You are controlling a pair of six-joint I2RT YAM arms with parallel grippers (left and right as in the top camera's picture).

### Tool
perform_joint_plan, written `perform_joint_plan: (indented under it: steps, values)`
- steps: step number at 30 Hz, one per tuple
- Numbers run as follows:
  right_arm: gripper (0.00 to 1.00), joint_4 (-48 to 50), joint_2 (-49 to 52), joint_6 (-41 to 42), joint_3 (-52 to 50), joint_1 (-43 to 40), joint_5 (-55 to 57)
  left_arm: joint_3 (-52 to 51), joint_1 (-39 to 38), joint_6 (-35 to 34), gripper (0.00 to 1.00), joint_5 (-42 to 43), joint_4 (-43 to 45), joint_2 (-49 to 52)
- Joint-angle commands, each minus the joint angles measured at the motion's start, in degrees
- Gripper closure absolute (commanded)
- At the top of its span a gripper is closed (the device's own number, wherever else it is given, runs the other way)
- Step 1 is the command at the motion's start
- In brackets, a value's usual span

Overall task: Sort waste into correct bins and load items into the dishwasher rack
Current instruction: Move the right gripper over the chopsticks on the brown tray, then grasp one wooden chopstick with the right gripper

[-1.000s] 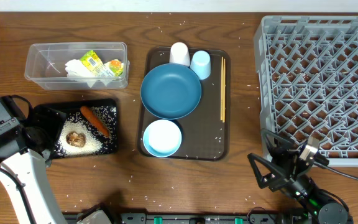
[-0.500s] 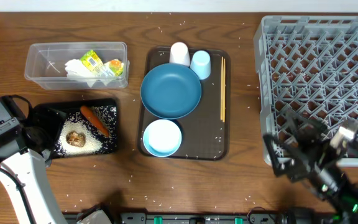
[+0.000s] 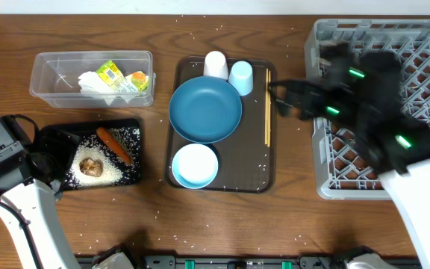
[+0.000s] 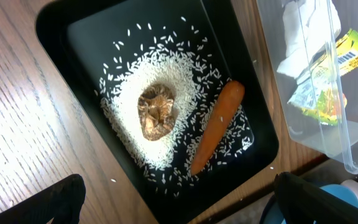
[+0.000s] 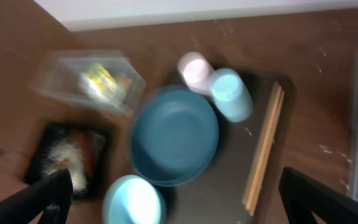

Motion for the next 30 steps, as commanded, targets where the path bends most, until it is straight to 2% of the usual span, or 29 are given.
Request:
perform_joint_plan:
  steps: [1, 3, 7, 12, 14, 19, 21, 24, 26, 30]
  values:
    - [0.01, -4.4, 9.0, 0.5, 8.6, 5.4, 22.8, -0.3, 0.3, -0.2, 0.02, -0.7, -0.3, -0.3]
    - [0.01, -7.8, 14.5, 2.8, 13.2, 5.8, 25.3, -0.3, 0.3, -0.2, 0.02, -0.7, -0.3, -0.3]
    - [0.01, -11.8, 23.7, 4.9, 19.2, 5.4, 22.7, -0.3, 0.3, -0.2, 0.02, -0.7, -0.3, -0.3]
    - [0.01, -10.0, 30.8, 6.1, 19.6, 5.9, 18.4, -0.3, 0.3, -0.3, 0.02, -0.7, -0.3, -0.3]
    - [0.07, -10.1, 33.7, 7.2, 19.6, 6.4, 17.7, -0.3, 0.3, -0.3, 0.02, -0.7, -0.3, -0.3]
    - [0.10, -10.3, 39.3, 8.0, 19.6, 6.5, 17.9, -0.3, 0.3, -0.2, 0.02, -0.7, -0.3, -0.3]
    - [0.16, -10.3, 41.3, 9.5, 19.6, 6.4, 17.9, -0.3, 0.3, -0.3, 0.02, -0.7, -0.3, -0.3]
    - [0.32, -9.8, 43.6, 9.9, 19.6, 5.7, 17.9, -0.3, 0.3, -0.3, 0.02, -0.7, -0.3, -0.3]
    - [0.39, -9.5, 45.0, 9.9, 19.6, 5.6, 17.9, -0.3, 0.3, -0.3, 0.02, -0.7, -0.3, -0.3]
    - [0.39, -9.5, 46.5, 10.8, 19.5, 4.8, 17.9, -0.3, 0.3, -0.3, 0.02, -0.7, -0.3, -0.3]
